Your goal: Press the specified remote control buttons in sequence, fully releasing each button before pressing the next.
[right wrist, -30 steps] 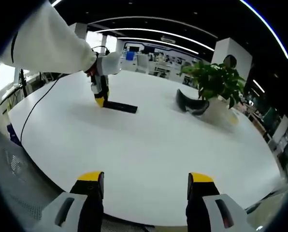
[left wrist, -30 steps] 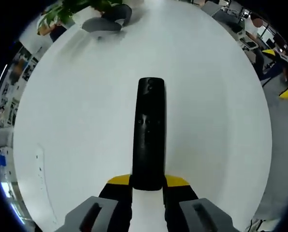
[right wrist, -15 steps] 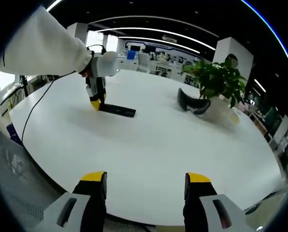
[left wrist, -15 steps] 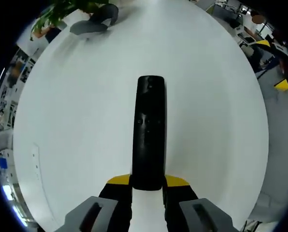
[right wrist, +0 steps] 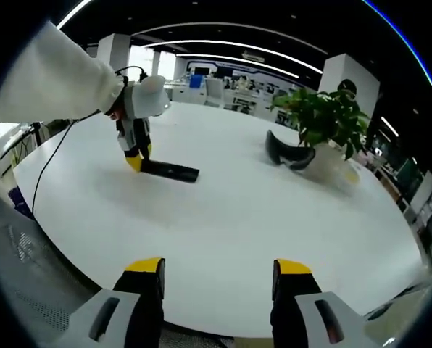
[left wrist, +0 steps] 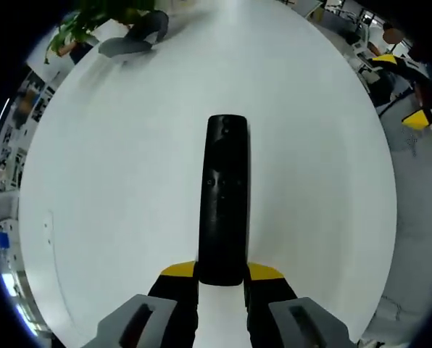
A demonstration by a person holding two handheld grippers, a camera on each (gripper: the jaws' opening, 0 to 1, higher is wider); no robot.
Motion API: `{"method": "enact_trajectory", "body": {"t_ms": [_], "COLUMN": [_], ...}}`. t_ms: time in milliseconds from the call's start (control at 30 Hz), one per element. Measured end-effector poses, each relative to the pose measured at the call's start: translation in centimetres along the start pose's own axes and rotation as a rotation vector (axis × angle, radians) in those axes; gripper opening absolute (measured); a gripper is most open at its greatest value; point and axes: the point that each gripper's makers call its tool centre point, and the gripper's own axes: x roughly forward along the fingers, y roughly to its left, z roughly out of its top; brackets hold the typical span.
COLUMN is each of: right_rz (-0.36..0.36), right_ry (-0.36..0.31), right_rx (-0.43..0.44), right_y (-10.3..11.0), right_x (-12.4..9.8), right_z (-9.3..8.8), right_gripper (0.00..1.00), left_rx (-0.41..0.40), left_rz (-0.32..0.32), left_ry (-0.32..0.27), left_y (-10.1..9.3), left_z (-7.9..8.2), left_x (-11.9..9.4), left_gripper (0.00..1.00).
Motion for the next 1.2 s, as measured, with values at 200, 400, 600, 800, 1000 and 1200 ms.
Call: {"method": "enact_trajectory", "body": {"t_ms": [200,400,600,800,1000,1200], "right_rz": [0.000,0.008,0.011,0.018,0.020,0.040], "right_ry": [0.003,0.005,0.011,0.017,0.022,0.036], "right_rx": [0.004,0.007,0.003,-0.001,-0.002,0.001], "right_y": [0.0,0.1,0.2,0.3,0.4,0.7], "right_x": [0.0,-0.1,0.0,0.0,0.0,0.1], "right_z": [0.0,0.0,-0.1,-0.2,-0.3,-0.5], "right_gripper": [0.55,0.50,0.49,0.48,0.47,0.46], "left_rx": [-0.003,-0.002,-0.011,0.018,0.033,0.032], "left_rz": [0.000,0.000,0.000,-0.003,-0.004,-0.008], "left_ry": [0.000,-0.001,-0.025,-0.013,0.008,-0.022], "left_y": [-1.3,-2.7,-3.6,-5.2,-6.8,-8.1], "left_z": [-0.1,-0.2,-0.3,-0.2,-0.3,-0.4], "left_x": [-0.1,-0.2,-0.2,-0.2,-0.3,-0.4], "left_gripper": [0.23,0.23,0.23,0.23,0.23,0.23]}}
